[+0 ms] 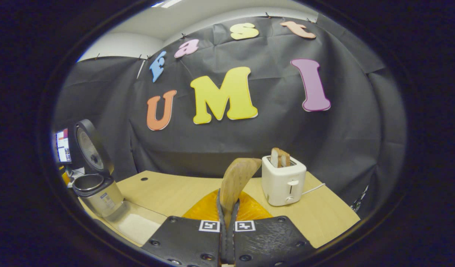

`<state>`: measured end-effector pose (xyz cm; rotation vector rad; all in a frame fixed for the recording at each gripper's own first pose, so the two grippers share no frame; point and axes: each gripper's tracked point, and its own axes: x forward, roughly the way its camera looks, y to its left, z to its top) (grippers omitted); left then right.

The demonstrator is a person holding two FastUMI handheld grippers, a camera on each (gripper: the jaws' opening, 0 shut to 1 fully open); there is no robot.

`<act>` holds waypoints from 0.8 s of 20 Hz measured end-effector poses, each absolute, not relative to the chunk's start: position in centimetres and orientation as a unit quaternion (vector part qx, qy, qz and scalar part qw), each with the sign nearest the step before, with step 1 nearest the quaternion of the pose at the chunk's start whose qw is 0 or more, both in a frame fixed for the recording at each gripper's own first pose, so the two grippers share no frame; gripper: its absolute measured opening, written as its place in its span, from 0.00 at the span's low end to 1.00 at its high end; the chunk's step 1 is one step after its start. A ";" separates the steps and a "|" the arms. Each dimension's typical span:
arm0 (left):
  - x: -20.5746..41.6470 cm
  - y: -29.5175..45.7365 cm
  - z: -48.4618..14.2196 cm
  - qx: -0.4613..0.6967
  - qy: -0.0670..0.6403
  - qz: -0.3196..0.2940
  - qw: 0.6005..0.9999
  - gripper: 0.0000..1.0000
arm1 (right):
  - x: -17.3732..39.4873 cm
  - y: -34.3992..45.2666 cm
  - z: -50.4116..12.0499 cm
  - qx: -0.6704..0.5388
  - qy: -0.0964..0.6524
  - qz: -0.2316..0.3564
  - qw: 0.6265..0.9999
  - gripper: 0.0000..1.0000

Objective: Close the left gripper, press the button to open the rice cooker; take a wooden spoon from the chopstick holder with the right hand, scoop a spoonful of rice and pour it into the rice cooker, then put the wooden spoon back into the chopstick holder.

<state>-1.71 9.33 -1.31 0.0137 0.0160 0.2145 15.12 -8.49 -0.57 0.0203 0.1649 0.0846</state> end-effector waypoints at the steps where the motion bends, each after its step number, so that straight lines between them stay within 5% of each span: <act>1: -1.6 9.4 -1.2 0.005 0.008 0.104 0.995 0.99 | 14.8 -7.6 0.4 0.007 0.074 0.046 0.996 0.01; 9: -1.8 12.0 -1.1 0.008 0.013 0.105 0.994 0.99 | 13.2 4.7 1.7 -0.001 0.065 0.115 0.991 0.01; 16: -2.4 14.6 -1.1 0.004 0.009 0.119 0.993 0.98 | 13.9 9.1 -7.4 -0.087 0.122 0.070 0.986 0.00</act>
